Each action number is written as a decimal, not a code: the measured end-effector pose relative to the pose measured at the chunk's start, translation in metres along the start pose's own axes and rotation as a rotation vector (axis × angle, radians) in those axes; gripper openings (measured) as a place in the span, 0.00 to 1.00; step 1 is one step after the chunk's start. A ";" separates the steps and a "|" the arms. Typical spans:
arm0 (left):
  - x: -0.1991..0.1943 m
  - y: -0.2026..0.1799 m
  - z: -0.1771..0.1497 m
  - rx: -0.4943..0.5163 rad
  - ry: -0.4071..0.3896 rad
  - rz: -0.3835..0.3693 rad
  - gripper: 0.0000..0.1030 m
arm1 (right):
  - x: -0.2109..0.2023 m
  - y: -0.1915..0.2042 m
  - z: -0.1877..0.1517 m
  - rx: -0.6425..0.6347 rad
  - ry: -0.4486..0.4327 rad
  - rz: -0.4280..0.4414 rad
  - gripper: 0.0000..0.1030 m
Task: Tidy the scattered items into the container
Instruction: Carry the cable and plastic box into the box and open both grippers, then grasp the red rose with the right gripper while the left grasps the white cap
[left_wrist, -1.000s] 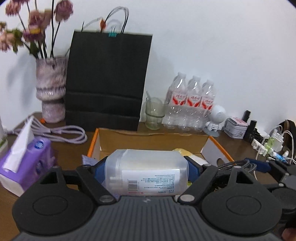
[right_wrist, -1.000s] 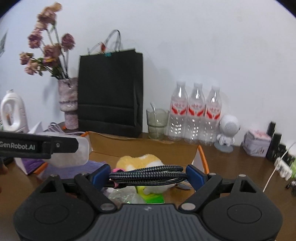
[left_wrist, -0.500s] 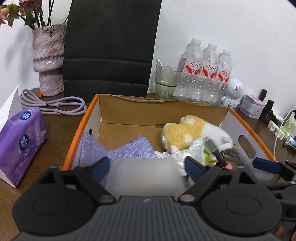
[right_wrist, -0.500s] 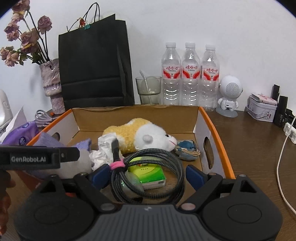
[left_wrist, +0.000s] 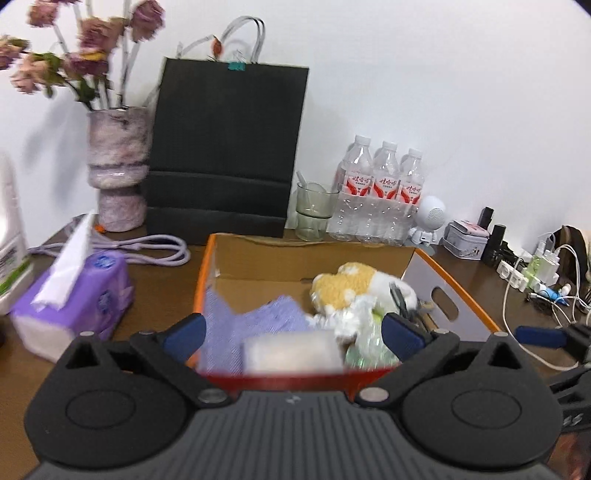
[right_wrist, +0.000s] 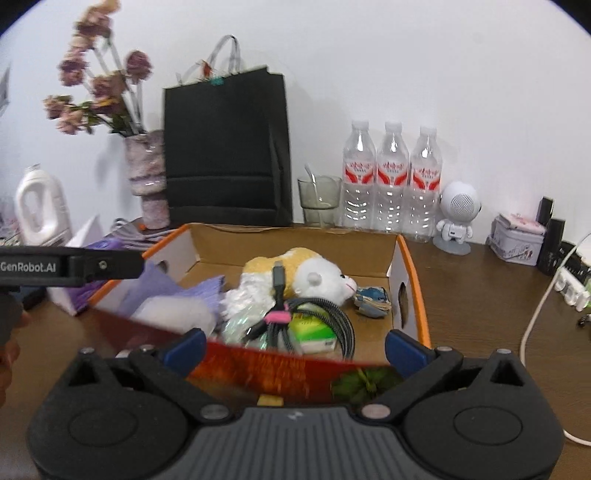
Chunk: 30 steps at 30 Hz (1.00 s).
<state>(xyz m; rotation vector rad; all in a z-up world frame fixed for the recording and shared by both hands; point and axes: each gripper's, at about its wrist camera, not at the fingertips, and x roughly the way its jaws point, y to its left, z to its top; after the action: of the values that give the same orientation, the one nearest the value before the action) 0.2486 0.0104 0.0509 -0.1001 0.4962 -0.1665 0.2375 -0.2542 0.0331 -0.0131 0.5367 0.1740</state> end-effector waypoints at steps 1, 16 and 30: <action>-0.010 0.004 -0.008 0.003 -0.003 0.001 1.00 | -0.010 0.001 -0.006 -0.013 -0.005 0.002 1.00; -0.072 0.042 -0.111 -0.039 0.122 0.067 1.00 | -0.062 0.014 -0.113 -0.038 0.073 -0.094 1.00; -0.060 0.021 -0.130 0.062 0.171 0.110 1.00 | -0.067 -0.007 -0.126 0.055 0.095 -0.133 1.00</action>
<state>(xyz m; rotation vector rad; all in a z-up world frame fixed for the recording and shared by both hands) 0.1372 0.0344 -0.0377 0.0022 0.6644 -0.0830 0.1187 -0.2787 -0.0411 -0.0034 0.6332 0.0284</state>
